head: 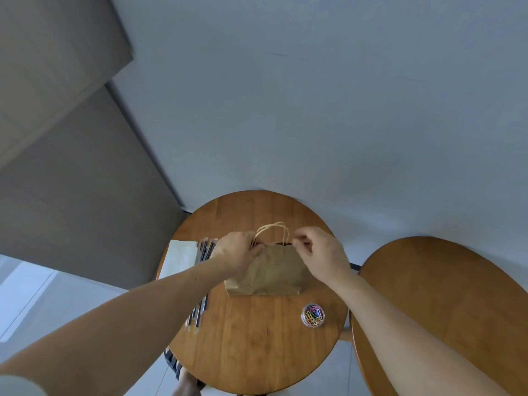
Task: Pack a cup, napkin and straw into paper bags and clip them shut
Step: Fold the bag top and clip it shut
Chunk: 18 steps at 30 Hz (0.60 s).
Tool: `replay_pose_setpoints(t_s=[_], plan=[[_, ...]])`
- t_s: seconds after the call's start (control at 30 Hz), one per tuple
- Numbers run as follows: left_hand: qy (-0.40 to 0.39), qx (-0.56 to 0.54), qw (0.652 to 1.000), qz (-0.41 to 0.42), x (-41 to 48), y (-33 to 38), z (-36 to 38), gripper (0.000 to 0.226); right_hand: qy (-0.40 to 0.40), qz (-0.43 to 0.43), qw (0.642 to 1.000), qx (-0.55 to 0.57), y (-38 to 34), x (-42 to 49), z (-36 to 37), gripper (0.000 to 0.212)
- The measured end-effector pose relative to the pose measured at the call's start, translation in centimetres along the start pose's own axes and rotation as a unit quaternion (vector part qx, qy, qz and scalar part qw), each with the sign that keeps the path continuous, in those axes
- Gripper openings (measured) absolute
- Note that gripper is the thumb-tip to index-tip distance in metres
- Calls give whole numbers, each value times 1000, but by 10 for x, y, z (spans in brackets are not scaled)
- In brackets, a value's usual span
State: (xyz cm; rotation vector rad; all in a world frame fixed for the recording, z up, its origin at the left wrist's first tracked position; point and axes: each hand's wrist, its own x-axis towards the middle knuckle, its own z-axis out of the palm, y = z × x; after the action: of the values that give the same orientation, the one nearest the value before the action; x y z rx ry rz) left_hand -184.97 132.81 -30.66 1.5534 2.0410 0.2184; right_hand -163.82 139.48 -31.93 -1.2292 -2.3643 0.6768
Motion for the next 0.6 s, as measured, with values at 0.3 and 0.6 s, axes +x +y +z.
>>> replay_pose_setpoints(t_s=[0.3,0.6], plan=[[35,-22,999,11,4,-8,10,19,-175,247,951,-60,78,-82,47,13],[61,-46,996,34,0,-12,15,17,-318,324,880,-139,83,-92,96,17]])
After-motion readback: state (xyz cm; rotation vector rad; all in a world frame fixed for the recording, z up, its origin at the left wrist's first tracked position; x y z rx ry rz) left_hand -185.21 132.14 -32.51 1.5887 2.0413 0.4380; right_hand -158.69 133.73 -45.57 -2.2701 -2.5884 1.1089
